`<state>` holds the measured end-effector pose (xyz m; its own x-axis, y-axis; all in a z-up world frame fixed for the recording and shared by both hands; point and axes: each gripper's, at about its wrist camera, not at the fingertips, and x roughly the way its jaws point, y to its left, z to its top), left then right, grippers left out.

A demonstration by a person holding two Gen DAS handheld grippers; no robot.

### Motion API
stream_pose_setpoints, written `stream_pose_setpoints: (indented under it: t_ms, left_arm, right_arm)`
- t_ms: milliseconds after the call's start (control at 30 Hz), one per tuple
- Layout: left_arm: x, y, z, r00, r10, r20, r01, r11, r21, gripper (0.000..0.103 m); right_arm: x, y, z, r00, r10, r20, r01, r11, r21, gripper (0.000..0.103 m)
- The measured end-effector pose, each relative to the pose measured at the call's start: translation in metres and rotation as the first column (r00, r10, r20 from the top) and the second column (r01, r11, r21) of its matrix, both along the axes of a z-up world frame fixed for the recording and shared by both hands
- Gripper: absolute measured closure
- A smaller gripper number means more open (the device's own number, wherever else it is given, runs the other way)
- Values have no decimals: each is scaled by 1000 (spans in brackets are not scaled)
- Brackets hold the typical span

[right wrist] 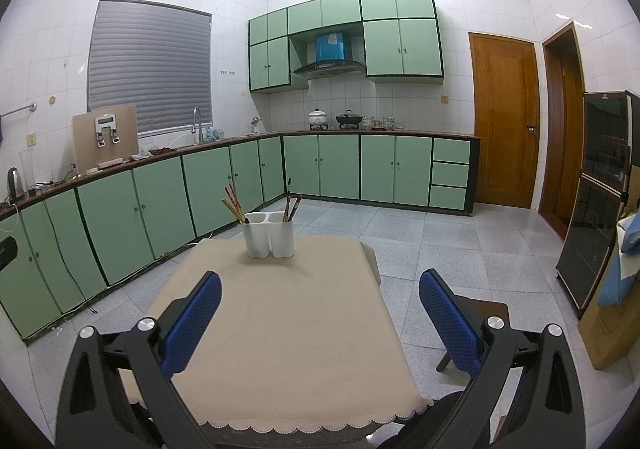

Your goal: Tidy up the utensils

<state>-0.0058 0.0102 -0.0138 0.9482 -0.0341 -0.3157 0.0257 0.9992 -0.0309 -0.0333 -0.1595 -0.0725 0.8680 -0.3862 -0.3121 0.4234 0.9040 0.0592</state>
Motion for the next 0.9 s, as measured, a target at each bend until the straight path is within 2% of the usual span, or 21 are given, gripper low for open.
stream_pose_setpoints:
  t_ms: [900]
  left_arm:
    - [1, -1, 1, 1000, -1, 6, 1, 1000, 1, 5]
  right_arm:
    - [-2, 4, 0, 1000, -2, 3, 2, 1000, 4, 6]
